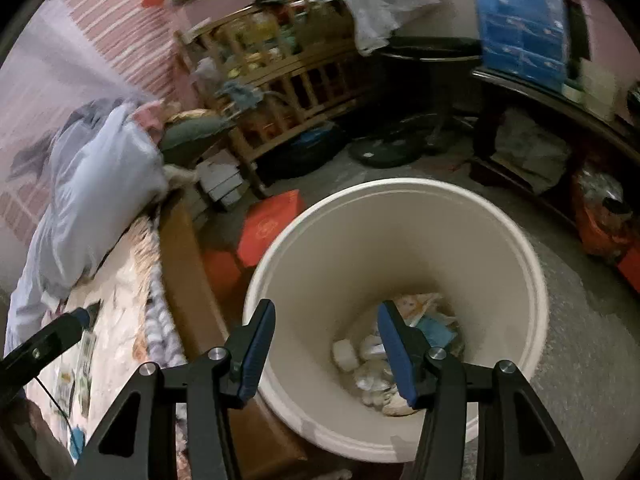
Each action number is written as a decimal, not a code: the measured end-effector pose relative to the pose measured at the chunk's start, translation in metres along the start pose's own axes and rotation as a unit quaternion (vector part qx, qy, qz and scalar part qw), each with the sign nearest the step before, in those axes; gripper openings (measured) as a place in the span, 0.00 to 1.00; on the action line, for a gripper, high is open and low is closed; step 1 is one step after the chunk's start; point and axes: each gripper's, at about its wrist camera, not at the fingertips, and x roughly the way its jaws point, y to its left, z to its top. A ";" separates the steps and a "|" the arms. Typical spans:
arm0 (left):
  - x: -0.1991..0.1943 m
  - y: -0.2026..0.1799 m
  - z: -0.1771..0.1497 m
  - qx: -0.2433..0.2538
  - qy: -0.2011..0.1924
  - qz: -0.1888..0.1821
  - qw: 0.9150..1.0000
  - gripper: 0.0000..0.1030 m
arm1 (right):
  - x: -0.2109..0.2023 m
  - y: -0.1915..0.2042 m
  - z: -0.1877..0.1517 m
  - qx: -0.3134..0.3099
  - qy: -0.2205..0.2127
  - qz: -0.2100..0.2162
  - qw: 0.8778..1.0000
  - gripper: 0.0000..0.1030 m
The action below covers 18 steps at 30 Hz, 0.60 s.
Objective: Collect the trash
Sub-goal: 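Carry both wrappers over the bucket and open both tools to drop them, then return both tools to the bed over the remaining packets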
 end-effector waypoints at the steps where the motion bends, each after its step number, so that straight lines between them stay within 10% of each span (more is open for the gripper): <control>1: -0.003 0.005 -0.004 0.000 -0.001 0.018 1.000 0.58 | 0.001 0.008 -0.002 -0.008 0.002 0.003 1.000 0.50; 18: -0.077 0.077 -0.063 -0.025 -0.038 0.184 0.982 0.58 | 0.011 0.120 -0.036 -0.092 0.034 0.074 0.992 0.52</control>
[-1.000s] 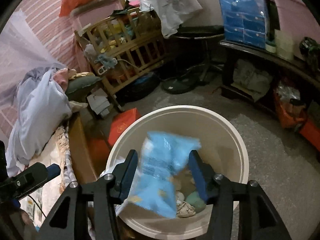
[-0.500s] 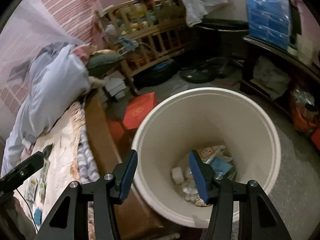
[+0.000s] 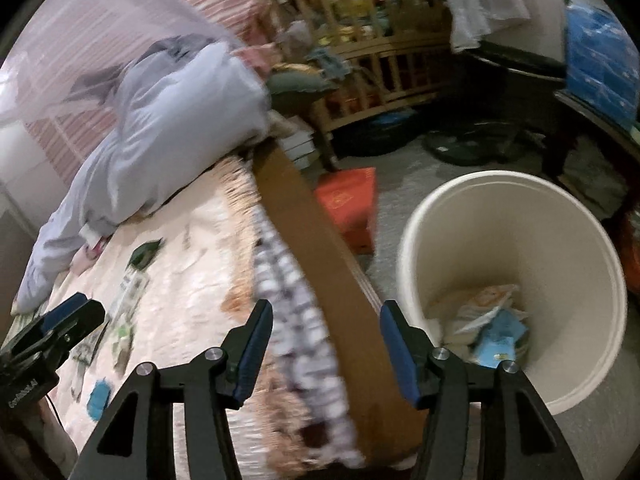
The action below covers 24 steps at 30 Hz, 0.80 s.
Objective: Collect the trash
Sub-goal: 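Return both tools to the bed over the remaining packets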
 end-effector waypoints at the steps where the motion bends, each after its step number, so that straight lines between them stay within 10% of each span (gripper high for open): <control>1: -0.002 0.005 -0.002 -0.002 0.000 0.007 1.000 0.58 | 0.003 0.008 -0.002 -0.006 0.003 0.005 1.000 0.52; 24: -0.070 0.170 -0.083 -0.109 0.077 0.066 0.989 0.58 | 0.065 0.181 -0.053 -0.198 0.104 0.104 0.969 0.53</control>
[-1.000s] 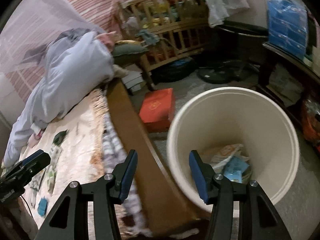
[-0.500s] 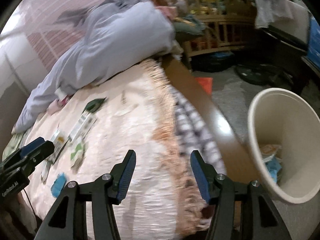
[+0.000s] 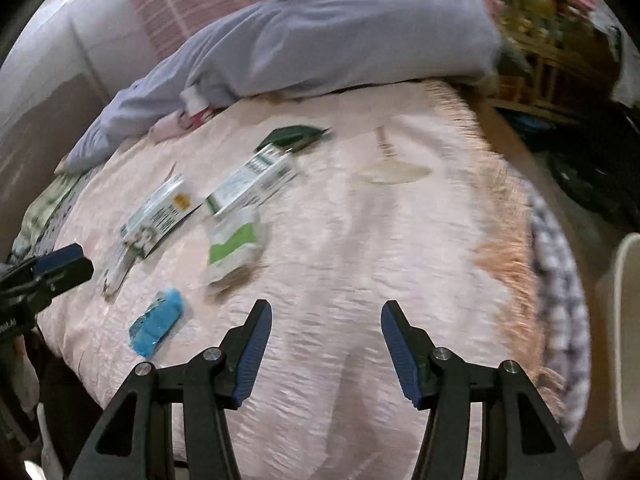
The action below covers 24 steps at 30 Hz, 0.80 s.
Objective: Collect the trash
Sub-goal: 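Return both tools to the bed over the remaining packets, then grasp the white-green tissue pack with the right tool while the left tool grasps the blue candy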
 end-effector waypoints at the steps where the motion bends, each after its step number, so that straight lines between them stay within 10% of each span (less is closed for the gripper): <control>1: 0.001 0.003 -0.004 -0.002 0.005 -0.004 1.000 0.58 | 0.004 0.005 0.001 -0.006 0.004 0.002 1.000 0.53; 13: 0.056 -0.014 -0.034 0.004 0.074 -0.067 0.995 0.56 | 0.026 0.031 0.017 -0.013 0.020 0.036 0.999 0.55; 16: 0.066 -0.015 -0.033 0.004 0.080 -0.077 0.994 0.25 | 0.034 0.041 0.022 -0.028 0.023 0.037 0.999 0.55; 24: 0.059 0.005 -0.024 -0.025 0.065 -0.079 0.994 0.20 | 0.079 0.075 0.044 -0.079 0.036 0.028 0.996 0.55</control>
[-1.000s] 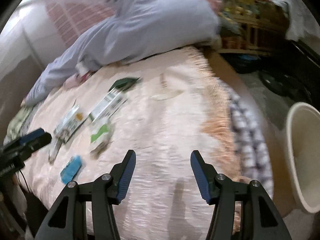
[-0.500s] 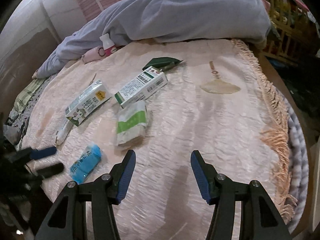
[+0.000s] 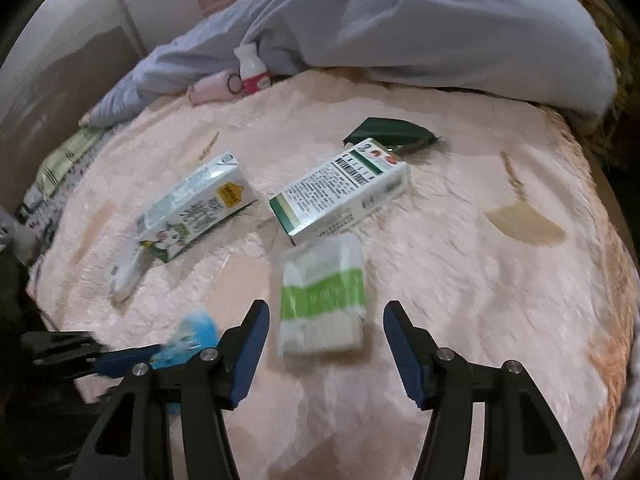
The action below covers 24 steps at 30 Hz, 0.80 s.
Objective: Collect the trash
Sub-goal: 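Grasp the white-green tissue pack with the right tool while the left tool grasps the blue candy, then carry the tissue pack and candy to the bucket and release both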
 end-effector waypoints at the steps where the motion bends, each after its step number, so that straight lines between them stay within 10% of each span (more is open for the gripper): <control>1: -0.002 0.002 0.000 -0.002 0.000 0.009 1.000 0.20 | 0.007 0.001 0.003 -0.001 0.005 0.000 1.000 0.55; 7: -0.004 0.006 0.004 -0.004 -0.004 0.022 1.000 0.20 | 0.018 0.006 -0.003 -0.027 0.018 -0.002 0.999 0.23; 24: 0.004 -0.110 0.049 0.063 -0.048 -0.015 0.997 0.20 | -0.118 -0.096 -0.052 0.087 -0.079 -0.054 0.992 0.21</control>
